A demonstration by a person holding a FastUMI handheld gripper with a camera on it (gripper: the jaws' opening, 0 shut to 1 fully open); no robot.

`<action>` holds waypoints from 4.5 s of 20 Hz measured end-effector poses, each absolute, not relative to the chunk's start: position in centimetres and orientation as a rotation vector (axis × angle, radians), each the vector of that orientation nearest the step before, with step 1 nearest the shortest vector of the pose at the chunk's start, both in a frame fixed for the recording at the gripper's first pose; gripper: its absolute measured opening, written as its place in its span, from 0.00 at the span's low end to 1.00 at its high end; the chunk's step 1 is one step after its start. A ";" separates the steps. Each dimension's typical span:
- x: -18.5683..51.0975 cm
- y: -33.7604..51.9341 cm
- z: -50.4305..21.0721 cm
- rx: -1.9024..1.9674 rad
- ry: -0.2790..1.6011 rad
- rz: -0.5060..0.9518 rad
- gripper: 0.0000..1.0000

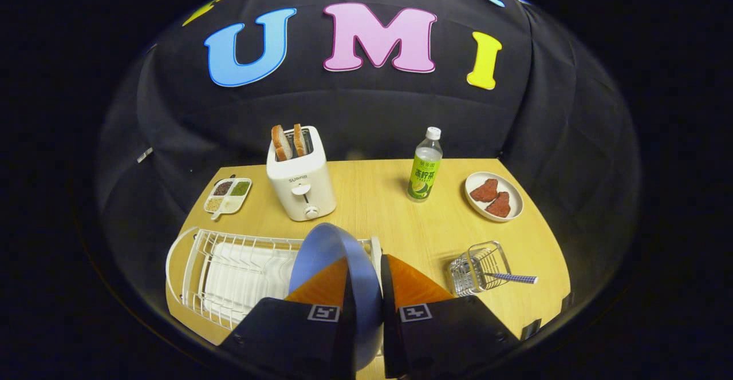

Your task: Take the plate from the dish rack, then take the spoon from the basket and place it into the plate.

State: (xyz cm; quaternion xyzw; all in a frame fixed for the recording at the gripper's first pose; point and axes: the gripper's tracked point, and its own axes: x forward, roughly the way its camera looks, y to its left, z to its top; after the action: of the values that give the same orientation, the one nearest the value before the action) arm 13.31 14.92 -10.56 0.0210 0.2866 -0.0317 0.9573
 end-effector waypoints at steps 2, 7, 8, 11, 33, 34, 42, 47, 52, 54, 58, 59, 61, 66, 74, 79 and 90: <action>13.0 14.5 -10.7 0.042 0.579 -0.039 0.22; 11.0 13.1 -9.4 0.132 0.564 0.038 0.22; 10.5 12.3 -8.9 0.151 0.554 0.046 0.22; 8.2 9.9 -7.0 0.225 0.501 0.078 0.22; 1.4 -7.9 -23.6 0.466 0.679 0.048 0.22; 2.0 -8.0 -24.7 0.460 0.693 0.058 0.23; 2.8 -8.0 -28.3 0.482 0.792 0.199 0.27; 4.0 -9.9 -24.4 0.274 0.552 0.283 1.00; 6.4 -8.9 -17.9 0.140 0.257 0.377 0.98; 7.2 -8.4 -16.4 0.109 0.188 0.404 0.98; 9.5 -8.1 -16.6 0.104 0.172 0.404 0.98; 10.0 -8.2 -17.1 0.114 0.185 0.396 0.98; 11.2 -8.2 -18.2 0.118 0.212 0.375 0.98; 12.7 -7.5 -19.2 0.051 0.176 0.381 0.87; 14.4 -7.2 -20.0 0.072 0.177 0.349 0.47; 14.7 -7.0 -20.5 0.041 0.196 0.335 0.24; 12.6 -7.5 -16.1 0.017 0.218 0.383 0.22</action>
State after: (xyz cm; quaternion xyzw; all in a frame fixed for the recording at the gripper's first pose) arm 12.64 -7.46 -16.09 0.0082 0.1080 0.1901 0.9758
